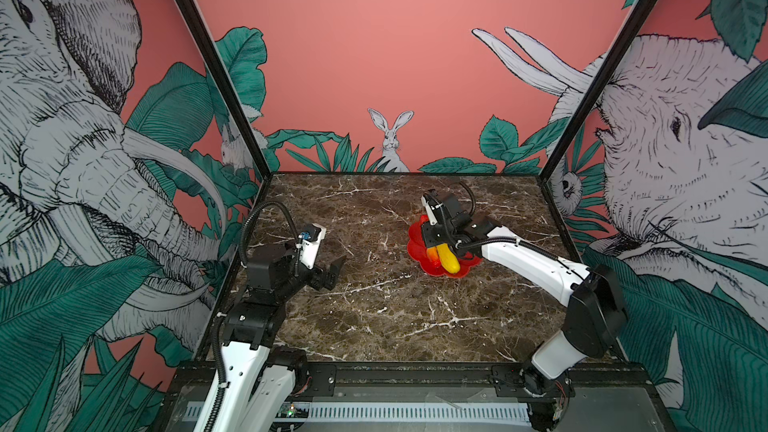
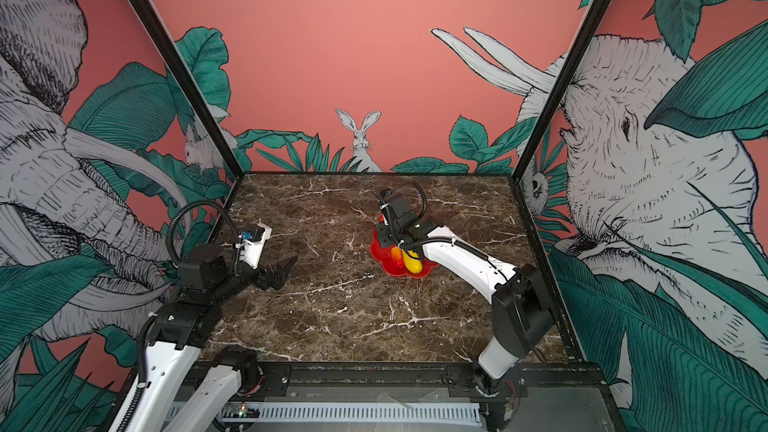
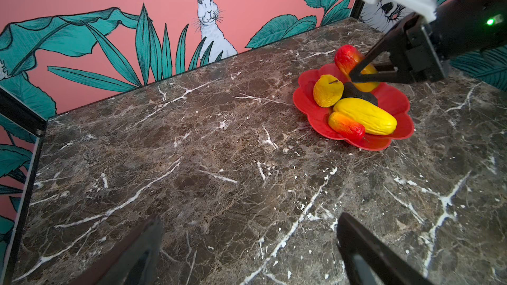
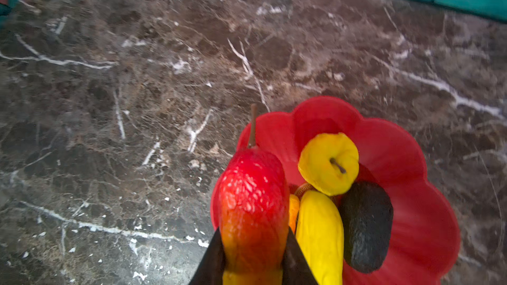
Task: Place and organize the fake fruits in the fruit bowl
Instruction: 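Carry the mango with the right gripper into the bowl and release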
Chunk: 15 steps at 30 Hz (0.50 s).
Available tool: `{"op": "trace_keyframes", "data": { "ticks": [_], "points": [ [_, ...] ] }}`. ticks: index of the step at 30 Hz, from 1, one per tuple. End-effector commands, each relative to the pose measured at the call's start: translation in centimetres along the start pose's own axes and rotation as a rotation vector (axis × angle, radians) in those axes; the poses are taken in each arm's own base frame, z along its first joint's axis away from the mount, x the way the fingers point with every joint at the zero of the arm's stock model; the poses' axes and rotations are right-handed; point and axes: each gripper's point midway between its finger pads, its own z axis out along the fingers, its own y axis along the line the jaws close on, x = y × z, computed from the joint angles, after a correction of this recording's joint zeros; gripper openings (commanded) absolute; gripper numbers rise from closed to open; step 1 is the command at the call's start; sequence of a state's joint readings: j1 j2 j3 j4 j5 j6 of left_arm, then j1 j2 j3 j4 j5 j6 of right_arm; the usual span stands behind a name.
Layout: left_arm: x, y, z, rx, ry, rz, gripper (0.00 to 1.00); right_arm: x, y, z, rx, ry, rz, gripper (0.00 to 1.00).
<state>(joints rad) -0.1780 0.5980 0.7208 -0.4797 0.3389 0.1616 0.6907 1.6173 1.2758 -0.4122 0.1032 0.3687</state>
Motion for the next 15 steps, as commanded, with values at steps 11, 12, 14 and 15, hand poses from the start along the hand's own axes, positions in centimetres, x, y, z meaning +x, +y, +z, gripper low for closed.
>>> {"op": "trace_keyframes", "data": {
  "ticks": [11,12,14,15],
  "points": [
    [-0.2,-0.2,-0.3,0.001,-0.018,0.015,1.00,2.2,-0.3,7.3,0.026,0.069,0.188,0.15],
    [-0.2,-0.2,-0.3,0.001,-0.020,0.015,1.00,2.2,-0.4,7.8,0.027,0.075,0.195,0.14],
    [-0.2,-0.2,-0.3,0.002,-0.020,0.017,1.00,2.7,-0.7,8.6,0.037,0.092,0.204,0.15],
    [-0.2,-0.2,-0.3,0.001,-0.020,0.015,1.00,3.0,-0.7,9.0,0.039,0.101,0.206,0.15]
  ]
}}
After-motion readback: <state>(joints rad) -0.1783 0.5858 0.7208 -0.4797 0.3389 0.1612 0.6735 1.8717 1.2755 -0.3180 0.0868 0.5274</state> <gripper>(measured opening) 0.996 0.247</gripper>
